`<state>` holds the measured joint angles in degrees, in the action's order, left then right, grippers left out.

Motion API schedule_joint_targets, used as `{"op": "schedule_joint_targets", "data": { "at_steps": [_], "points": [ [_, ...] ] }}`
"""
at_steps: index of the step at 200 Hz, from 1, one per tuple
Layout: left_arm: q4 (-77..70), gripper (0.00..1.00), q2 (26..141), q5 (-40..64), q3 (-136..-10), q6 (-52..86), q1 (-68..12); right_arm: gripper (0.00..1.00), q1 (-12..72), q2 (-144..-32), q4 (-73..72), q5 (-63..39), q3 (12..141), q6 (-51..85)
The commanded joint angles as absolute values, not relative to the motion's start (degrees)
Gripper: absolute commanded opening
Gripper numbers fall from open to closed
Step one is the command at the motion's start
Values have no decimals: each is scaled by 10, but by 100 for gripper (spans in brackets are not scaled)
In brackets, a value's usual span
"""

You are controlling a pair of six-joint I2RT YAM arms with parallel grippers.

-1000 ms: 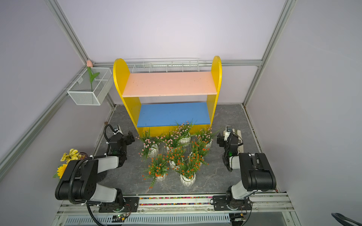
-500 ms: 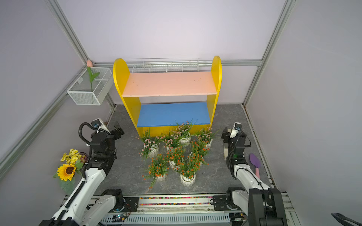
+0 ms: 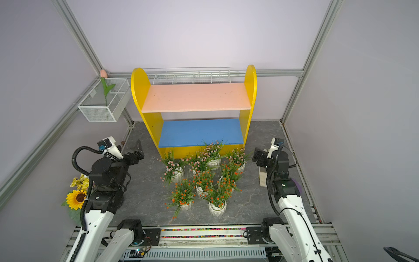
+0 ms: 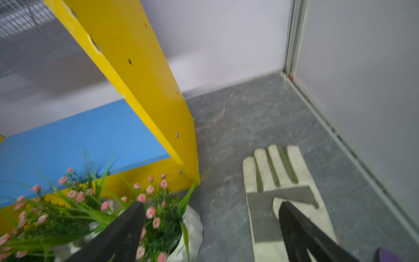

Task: Place the baby's breath potted plants on the rack by color
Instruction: Pick up the baby's breath potted plant from the center of the board.

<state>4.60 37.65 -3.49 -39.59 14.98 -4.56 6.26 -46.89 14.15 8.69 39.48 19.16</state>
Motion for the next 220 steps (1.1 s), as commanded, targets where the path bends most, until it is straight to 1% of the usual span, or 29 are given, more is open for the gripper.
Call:
{"op": "schedule_joint_targets", "data": {
  "at_steps": [1, 22, 50, 69, 73, 102, 134, 151, 168, 197, 220],
  "points": [
    [45, 99, 361, 17, -397, 173, -47, 99, 80, -469, 308, 87, 416, 271],
    [73, 99, 366, 32, -424, 173, -48, 99, 94, -471, 379, 97, 415, 298],
    [75, 99, 364, 45, -433, 180, -48, 96, 109, -460, 410, 83, 391, 324],
    [67, 99, 361, 50, -430, 184, -48, 93, 114, -457, 413, 71, 377, 336],
    [67, 99, 361, 50, -430, 185, -48, 92, 131, -457, 414, 70, 376, 339],
    [77, 99, 362, 55, -437, 187, -49, 85, 161, -468, 424, 63, 370, 348],
    [69, 99, 367, 76, -434, 194, -52, 77, 210, -491, 412, 64, 348, 368],
    [63, 100, 380, 107, -435, 196, -55, 72, 234, -500, 395, 63, 337, 378],
    [61, 99, 396, 138, -437, 185, -63, 69, 258, -508, 373, 62, 331, 383],
    [79, 100, 414, 143, -448, 154, -96, 64, 293, -524, 362, 69, 342, 386],
    [86, 99, 426, 150, -454, 137, -124, 62, 308, -534, 349, 72, 345, 389]
  ]
}}
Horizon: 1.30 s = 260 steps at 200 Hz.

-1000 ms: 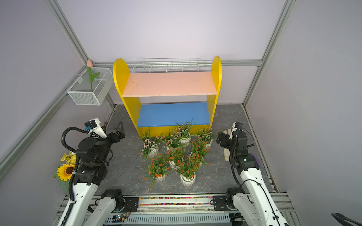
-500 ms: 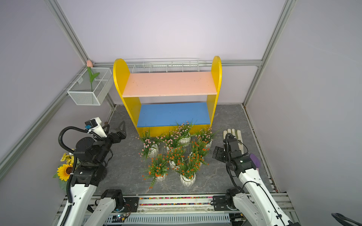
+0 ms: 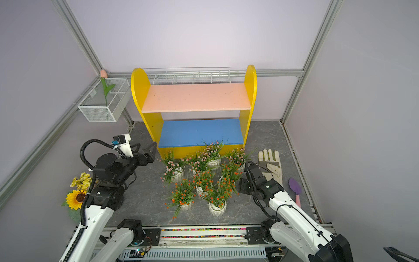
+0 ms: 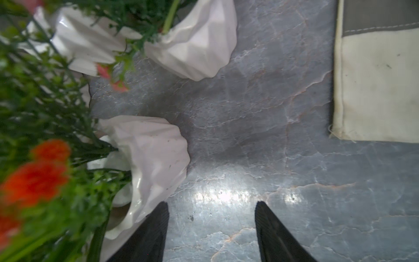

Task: Place the baby's breath potted plants on the rack by color
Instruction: Pick up the baby's breath potted plant from the center of the board.

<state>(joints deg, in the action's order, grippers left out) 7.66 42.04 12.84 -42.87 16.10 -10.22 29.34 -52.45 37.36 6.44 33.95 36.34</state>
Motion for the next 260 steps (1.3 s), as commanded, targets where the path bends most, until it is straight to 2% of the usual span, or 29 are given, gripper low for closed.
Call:
{"op": "schedule_joint_targets", "data": {
  "at_steps": [1, 64, 119, 260],
  "points": [
    [86, 99, 427, 151, -454, 136, -125, 62, 308, -535, 349, 72, 345, 389],
    [70, 100, 444, 178, -443, 120, -168, 54, 323, -541, 327, 68, 355, 388],
    [53, 99, 464, 152, -442, 102, -225, 47, 333, -569, 316, 65, 369, 382],
    [44, 100, 492, 133, -446, 78, -276, 31, 358, -646, 305, 73, 393, 376]
  ]
}}
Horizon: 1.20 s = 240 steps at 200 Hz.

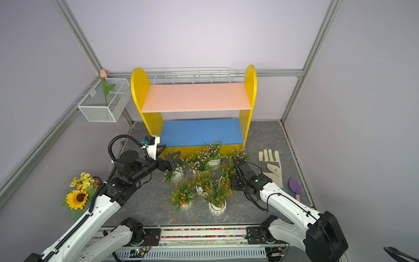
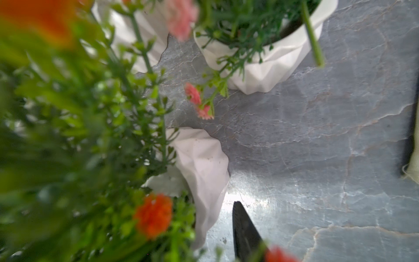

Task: Place the baby's breath potted plants on the rack by color
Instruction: Pick up the baby's breath potted plant from the center of the board.

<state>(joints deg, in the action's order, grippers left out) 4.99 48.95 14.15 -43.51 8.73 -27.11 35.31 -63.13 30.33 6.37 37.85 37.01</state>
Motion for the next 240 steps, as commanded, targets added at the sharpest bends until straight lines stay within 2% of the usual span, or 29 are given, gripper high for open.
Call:
{"op": "schedule_joint_targets", "data": {
  "at_steps": [1, 107, 240],
  "points": [
    [44, 100, 492, 133, -446, 77, -276, 31, 358, -646, 305, 73, 393, 376],
    [54, 99, 515, 128, -449, 62, -294, 15, 362, -677, 338, 77, 428, 351],
    [41, 99, 523, 114, -448, 40, -329, 10, 343, -605, 448, 101, 485, 313]
  ]
}}
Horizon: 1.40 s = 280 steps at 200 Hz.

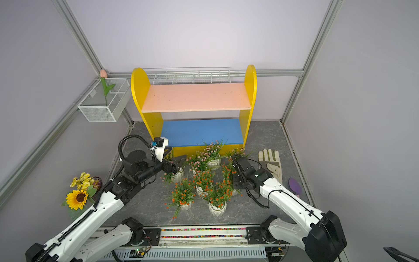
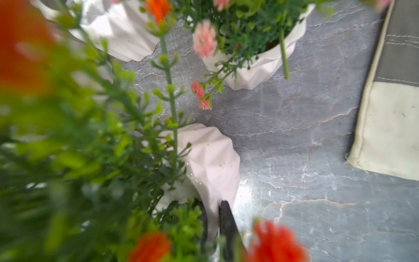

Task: Place the baby's breath potted plants on the rack by color
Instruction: Pick up the baby's breath potted plant from the center of the board.

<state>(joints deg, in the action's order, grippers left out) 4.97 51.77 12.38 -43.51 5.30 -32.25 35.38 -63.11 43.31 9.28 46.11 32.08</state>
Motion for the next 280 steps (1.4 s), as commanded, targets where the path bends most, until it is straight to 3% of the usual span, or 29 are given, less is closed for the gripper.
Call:
{"op": "schedule_joint_targets", "data": {
  "at_steps": [1, 155, 280],
  "points": [
    [41, 100, 523, 114, -449, 40, -329, 10, 342, -604, 447, 100, 485, 313],
    [6, 100, 554, 109, -445, -13, -405, 8, 261, -580, 518, 30, 601, 247],
    [-99, 99, 600, 68, -422, -12, -494, 8, 243, -663, 560, -37, 796, 185]
  ]
}}
